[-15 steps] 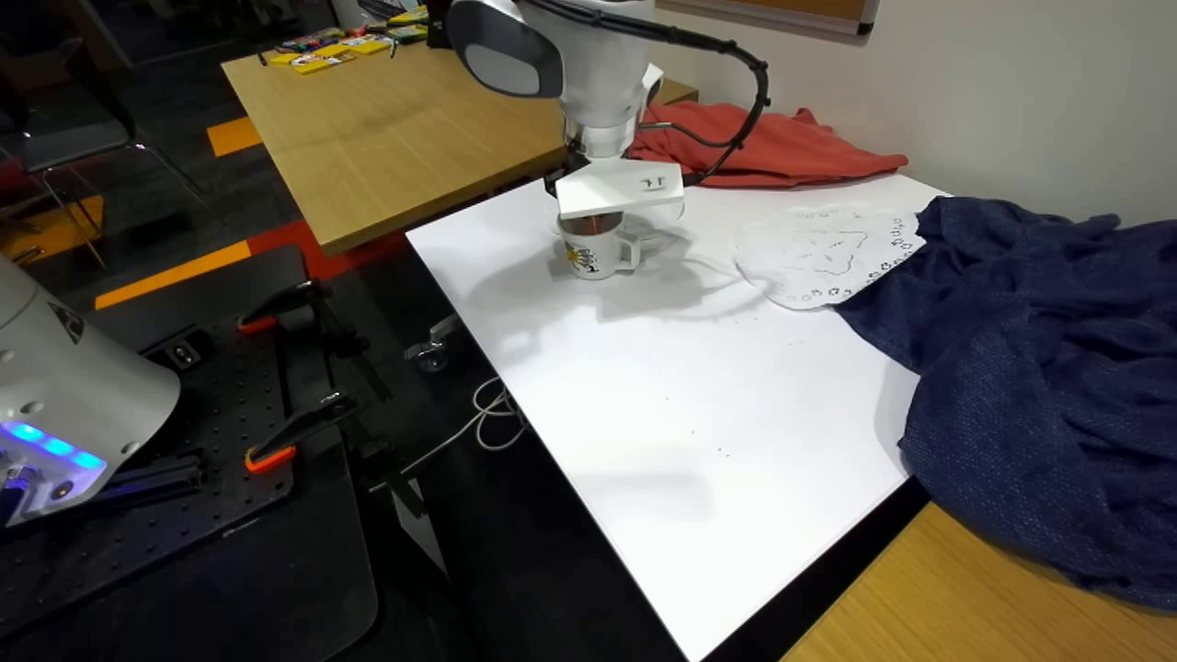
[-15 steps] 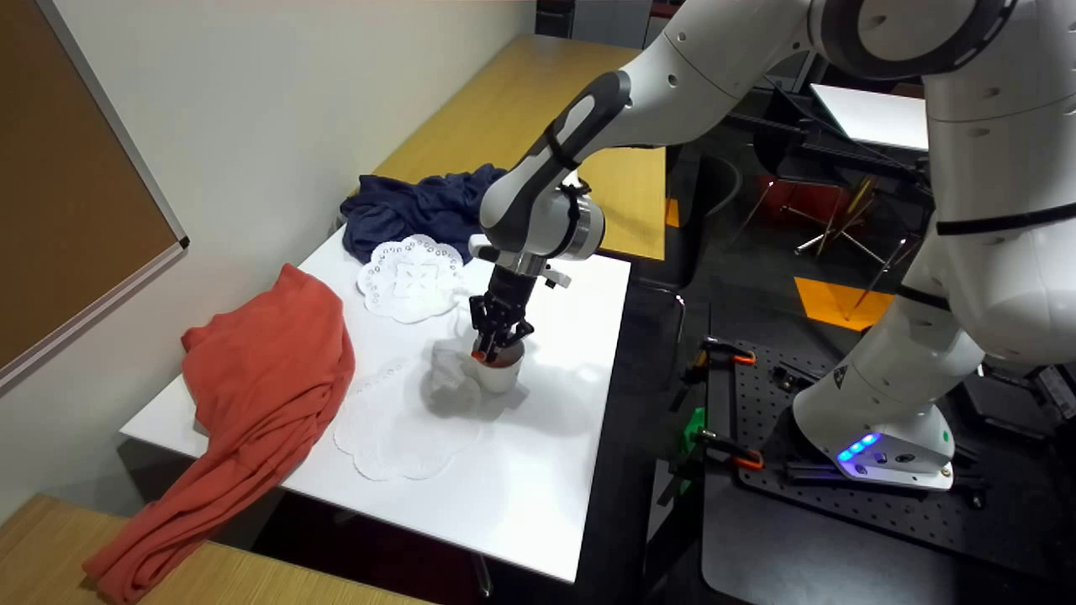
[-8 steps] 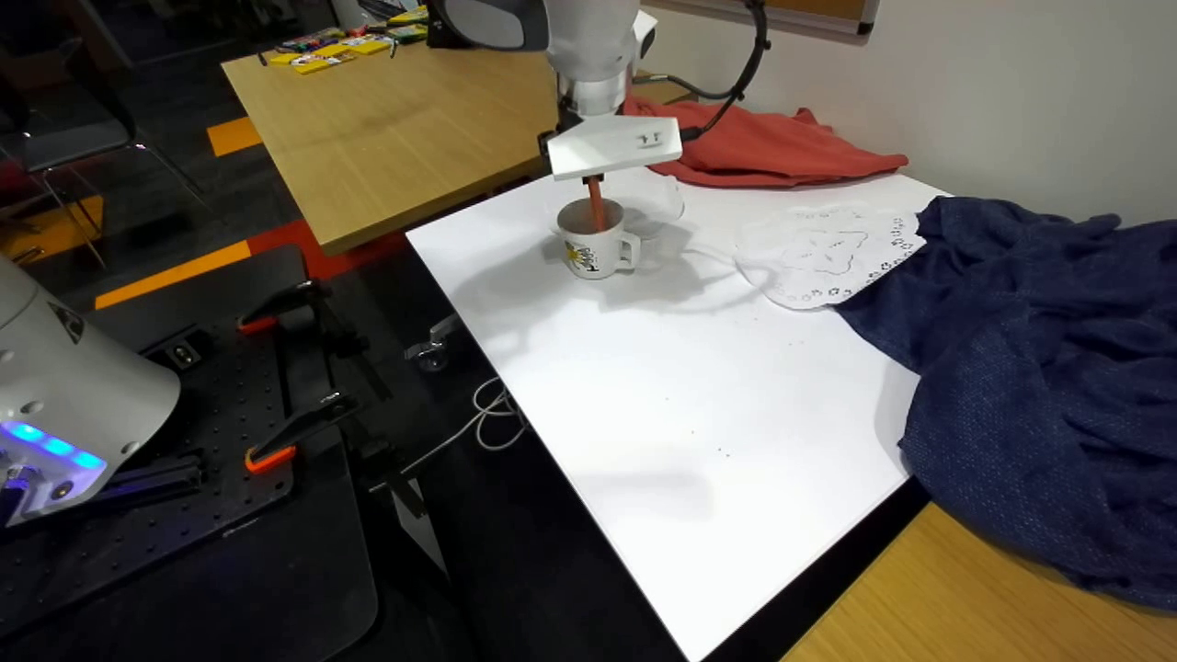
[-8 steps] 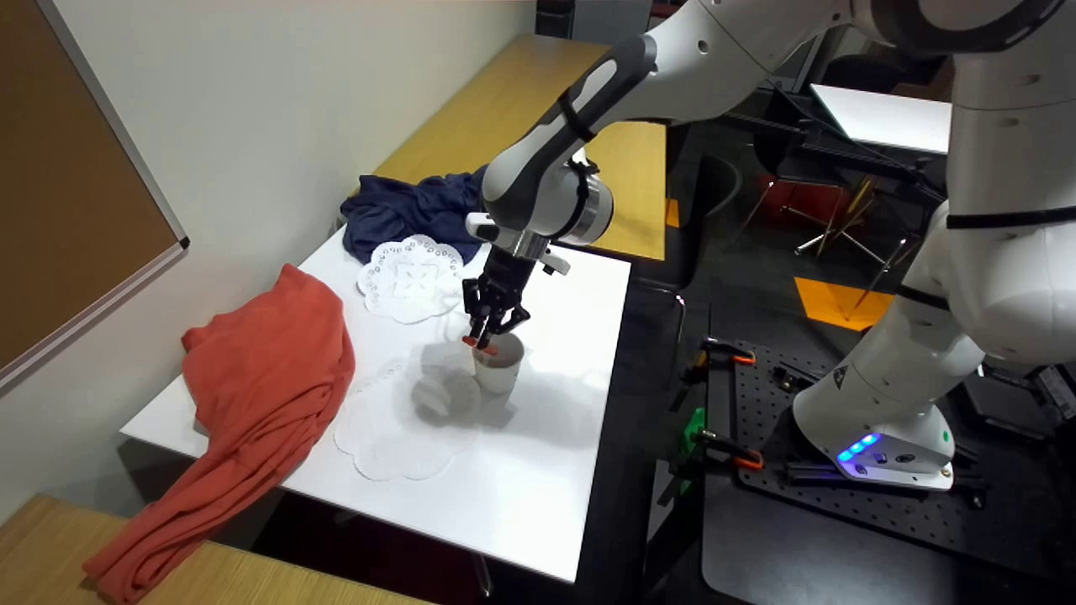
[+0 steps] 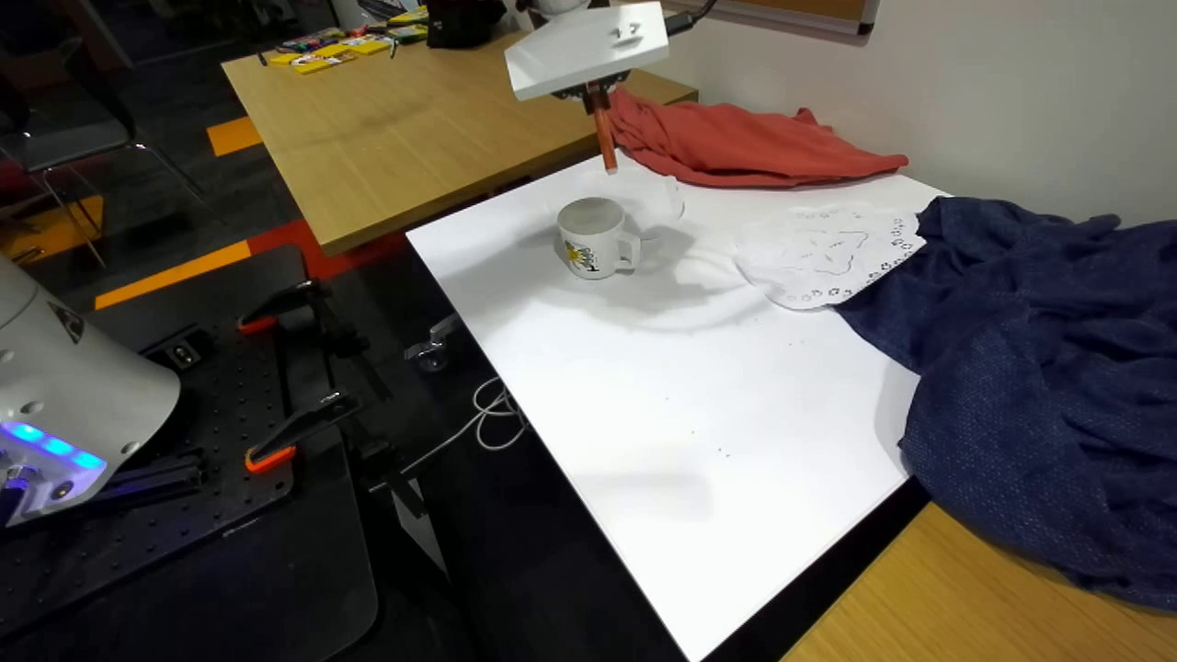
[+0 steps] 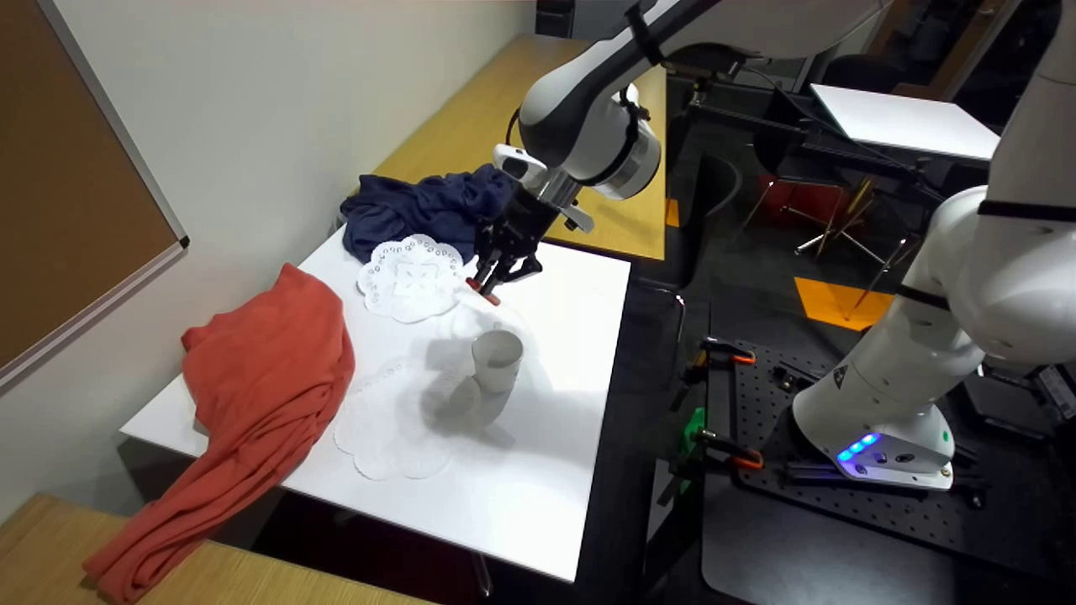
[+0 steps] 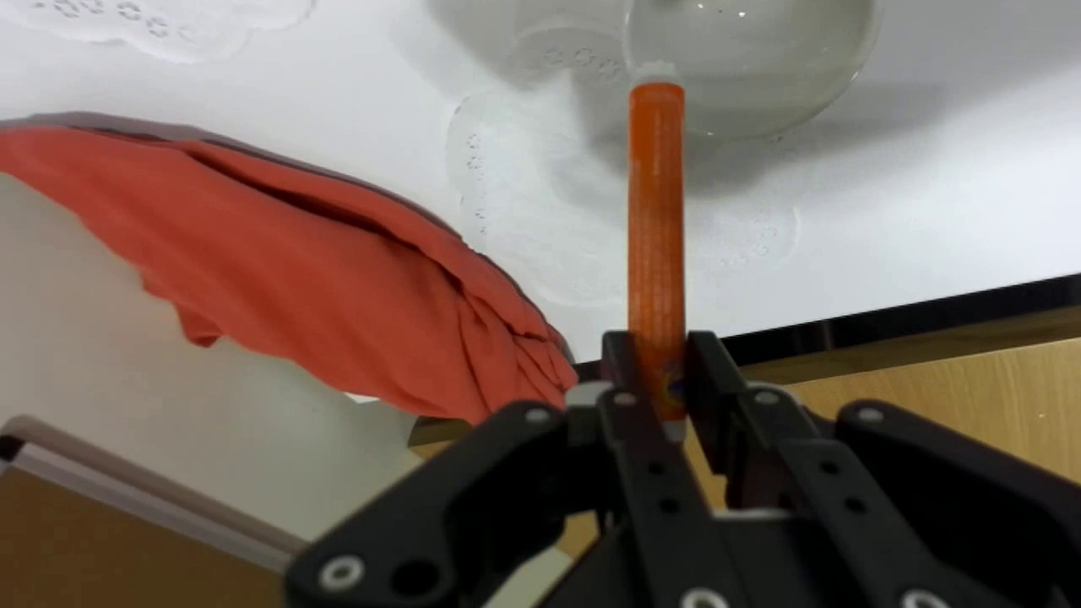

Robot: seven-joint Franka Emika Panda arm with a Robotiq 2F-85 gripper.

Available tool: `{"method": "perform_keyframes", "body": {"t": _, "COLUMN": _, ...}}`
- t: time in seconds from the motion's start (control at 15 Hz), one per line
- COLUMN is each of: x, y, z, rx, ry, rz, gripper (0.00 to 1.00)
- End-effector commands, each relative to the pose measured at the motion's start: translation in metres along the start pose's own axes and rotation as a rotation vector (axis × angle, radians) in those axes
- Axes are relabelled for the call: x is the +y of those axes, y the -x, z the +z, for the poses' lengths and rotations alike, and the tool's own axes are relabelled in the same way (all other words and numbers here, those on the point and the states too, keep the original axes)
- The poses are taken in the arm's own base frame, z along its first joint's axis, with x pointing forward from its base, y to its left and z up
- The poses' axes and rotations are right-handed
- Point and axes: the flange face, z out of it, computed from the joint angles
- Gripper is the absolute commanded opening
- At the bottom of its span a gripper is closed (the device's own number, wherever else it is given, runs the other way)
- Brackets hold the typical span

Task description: Take the pen out of the cup and place it on the table

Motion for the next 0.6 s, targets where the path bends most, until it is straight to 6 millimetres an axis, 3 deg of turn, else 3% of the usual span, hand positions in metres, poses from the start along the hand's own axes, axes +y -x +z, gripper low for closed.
{"method": "perform_keyframes", "body": {"t": 0.0, "x": 0.014, "y": 0.011, "z": -0.025, "rx": -0.023, "ry": 0.113, "rz": 0.09, "gripper": 0.05}}
{"method": "perform_keyframes", "body": {"t": 0.27, "x": 0.037, "y": 0.041, "z": -0.019, "rx": -0.095, "ry": 0.196, "rz": 0.204, "gripper": 0.05}}
{"method": "perform_keyframes", "body": {"t": 0.53, "x": 0.049, "y": 0.082, "z": 0.006, "rx": -0.161, "ry": 0.187, "rz": 0.34, "gripper": 0.05}}
